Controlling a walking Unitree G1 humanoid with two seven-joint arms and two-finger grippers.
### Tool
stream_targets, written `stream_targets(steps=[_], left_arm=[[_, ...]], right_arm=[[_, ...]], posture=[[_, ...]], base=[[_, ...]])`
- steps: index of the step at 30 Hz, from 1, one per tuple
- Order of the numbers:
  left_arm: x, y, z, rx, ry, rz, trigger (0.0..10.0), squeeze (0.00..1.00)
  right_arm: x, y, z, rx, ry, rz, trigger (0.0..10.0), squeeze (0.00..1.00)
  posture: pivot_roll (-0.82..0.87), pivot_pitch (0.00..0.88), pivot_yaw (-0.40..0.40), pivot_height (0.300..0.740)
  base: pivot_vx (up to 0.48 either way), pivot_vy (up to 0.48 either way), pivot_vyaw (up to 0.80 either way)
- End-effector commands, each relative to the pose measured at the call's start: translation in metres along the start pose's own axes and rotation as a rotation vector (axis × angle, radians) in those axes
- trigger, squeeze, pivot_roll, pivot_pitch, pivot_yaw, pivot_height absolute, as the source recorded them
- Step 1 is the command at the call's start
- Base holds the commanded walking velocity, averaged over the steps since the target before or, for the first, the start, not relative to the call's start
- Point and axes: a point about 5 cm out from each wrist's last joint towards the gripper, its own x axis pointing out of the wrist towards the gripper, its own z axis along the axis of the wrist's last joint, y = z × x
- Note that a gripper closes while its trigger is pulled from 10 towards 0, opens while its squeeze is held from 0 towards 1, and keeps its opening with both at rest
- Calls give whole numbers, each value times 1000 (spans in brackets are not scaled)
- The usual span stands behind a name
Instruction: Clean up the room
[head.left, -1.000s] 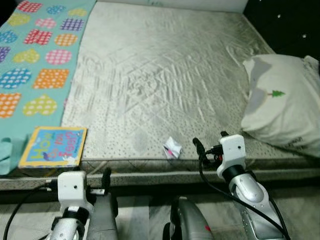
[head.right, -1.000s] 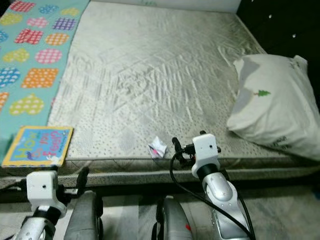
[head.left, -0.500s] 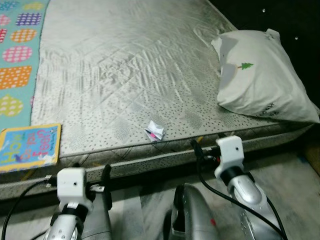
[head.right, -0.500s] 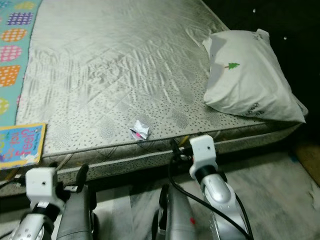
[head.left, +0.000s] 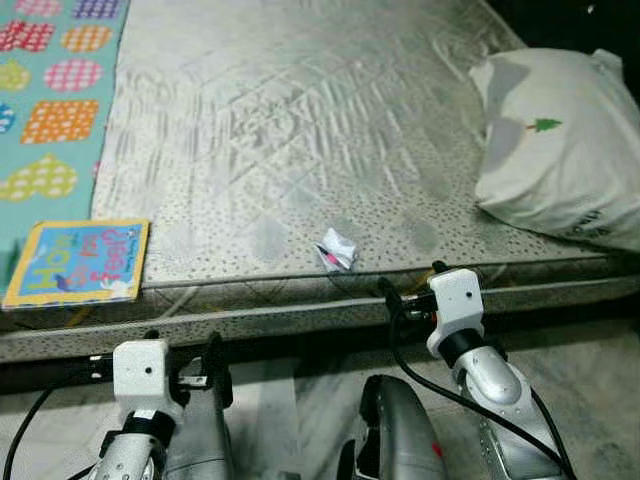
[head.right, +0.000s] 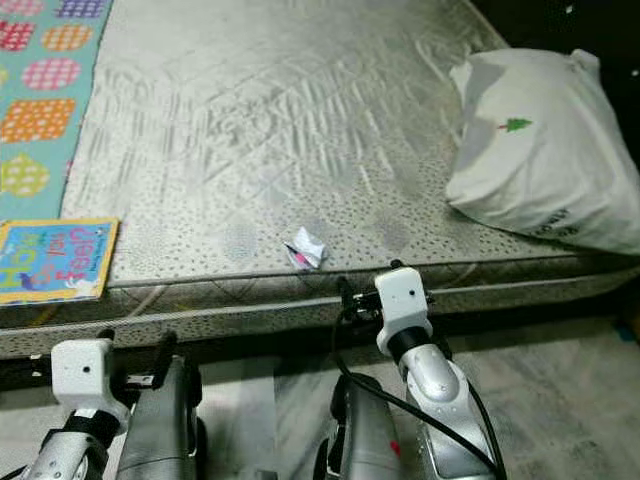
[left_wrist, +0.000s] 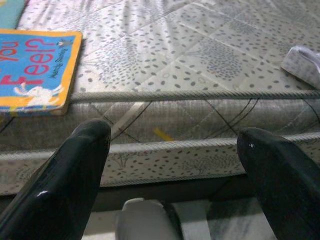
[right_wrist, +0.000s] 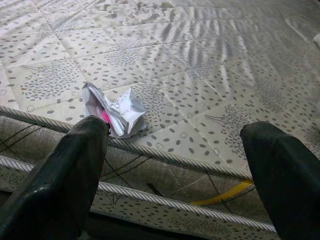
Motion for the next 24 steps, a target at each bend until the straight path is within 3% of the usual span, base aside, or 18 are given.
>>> stream_targets(steps=[1,7,10,20,24], left_arm=[[-2,-2,-2,-8,11,-13,10000,0],[-1,-3,-3,-12,13,-19,10000,0],[-1,-3,-3,-11,14,-19,10000,0],[0,-3,-4,-17,14,-20,10000,0],[0,-3,-4,-18,11,-26,10000,0]], right_arm=[[-3,-1,-2,-9,9,-1,10000,0],[-3,2,-2,-41,9,23,10000,0],[-3,1,-3,0,8,12,10000,0],[-1,-2,-3,-5,10,7,10000,0],[-2,-1,-4,-7,11,10,10000,0]], posture=[[-58,236,-116,574],[-59,231,-116,574],[-59,229,-120,574],[-60,219,-120,574],[-59,216,-119,574]], base=[[0,0,0],[0,0,573],[0,0,690],[0,0,0],[323,0,0]])
